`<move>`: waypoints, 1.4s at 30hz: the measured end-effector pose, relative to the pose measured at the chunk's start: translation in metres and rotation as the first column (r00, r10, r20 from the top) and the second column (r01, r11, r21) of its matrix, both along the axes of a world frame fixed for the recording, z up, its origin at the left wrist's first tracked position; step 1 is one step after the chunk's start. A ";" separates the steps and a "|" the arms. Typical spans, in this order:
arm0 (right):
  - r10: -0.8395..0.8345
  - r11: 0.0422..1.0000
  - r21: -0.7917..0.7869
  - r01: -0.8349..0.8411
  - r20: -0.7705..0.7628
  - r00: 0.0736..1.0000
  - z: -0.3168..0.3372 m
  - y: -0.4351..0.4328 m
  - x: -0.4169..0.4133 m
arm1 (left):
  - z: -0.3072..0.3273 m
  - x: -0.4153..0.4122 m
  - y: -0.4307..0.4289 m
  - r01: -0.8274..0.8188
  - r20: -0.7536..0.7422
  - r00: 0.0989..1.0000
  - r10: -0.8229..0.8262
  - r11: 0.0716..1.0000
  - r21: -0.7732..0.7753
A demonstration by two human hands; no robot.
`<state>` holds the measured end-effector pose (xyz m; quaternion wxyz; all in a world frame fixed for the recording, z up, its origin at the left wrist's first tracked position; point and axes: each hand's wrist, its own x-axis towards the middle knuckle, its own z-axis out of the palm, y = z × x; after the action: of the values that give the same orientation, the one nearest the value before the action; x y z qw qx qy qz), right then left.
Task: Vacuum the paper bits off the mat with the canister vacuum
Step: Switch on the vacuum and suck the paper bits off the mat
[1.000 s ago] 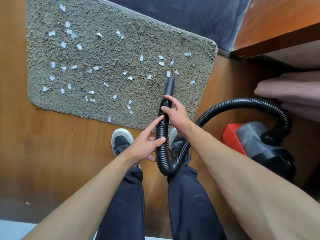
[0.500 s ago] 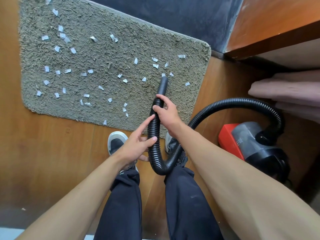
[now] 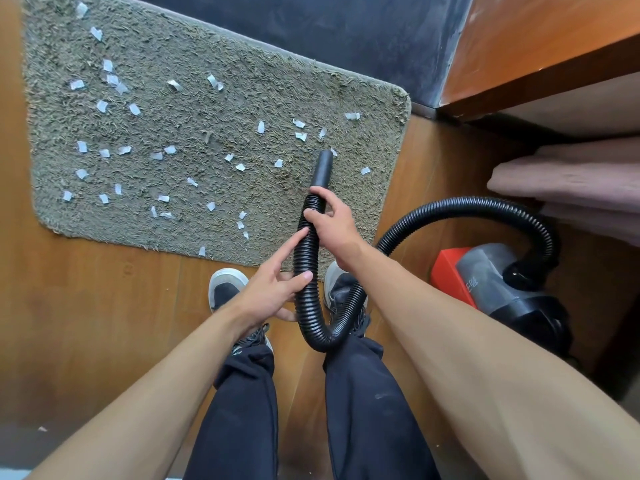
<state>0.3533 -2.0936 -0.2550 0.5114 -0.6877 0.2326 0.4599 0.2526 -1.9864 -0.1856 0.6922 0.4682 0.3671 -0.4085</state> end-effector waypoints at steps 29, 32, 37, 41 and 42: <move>-0.256 0.967 -0.014 0.255 -0.081 0.963 0.000 -0.066 -0.011 | -0.002 0.015 -0.042 0.197 0.019 0.980 -0.196 0.980 -0.030; -0.275 0.961 -0.021 0.274 -0.077 0.958 -0.002 -0.066 -0.014 | -0.002 0.015 -0.043 0.189 0.017 0.982 -0.189 0.981 -0.032; -0.298 0.954 -0.033 0.297 -0.067 0.952 -0.007 -0.059 -0.013 | -0.002 0.017 -0.037 0.177 0.022 0.984 -0.177 0.984 -0.027; -0.276 0.961 -0.035 0.274 -0.044 0.960 -0.008 -0.047 -0.008 | -0.001 0.020 -0.027 0.164 0.034 0.986 -0.164 0.986 -0.001; -0.267 0.963 -0.034 0.266 -0.040 0.963 -0.007 -0.044 -0.007 | -0.001 0.020 -0.025 0.158 0.033 0.987 -0.158 0.987 0.000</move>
<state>0.3461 -2.1379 -0.2625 0.5536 -0.6469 0.3406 0.3988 0.2728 -2.0111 -0.1868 0.6641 0.5015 0.3171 -0.4548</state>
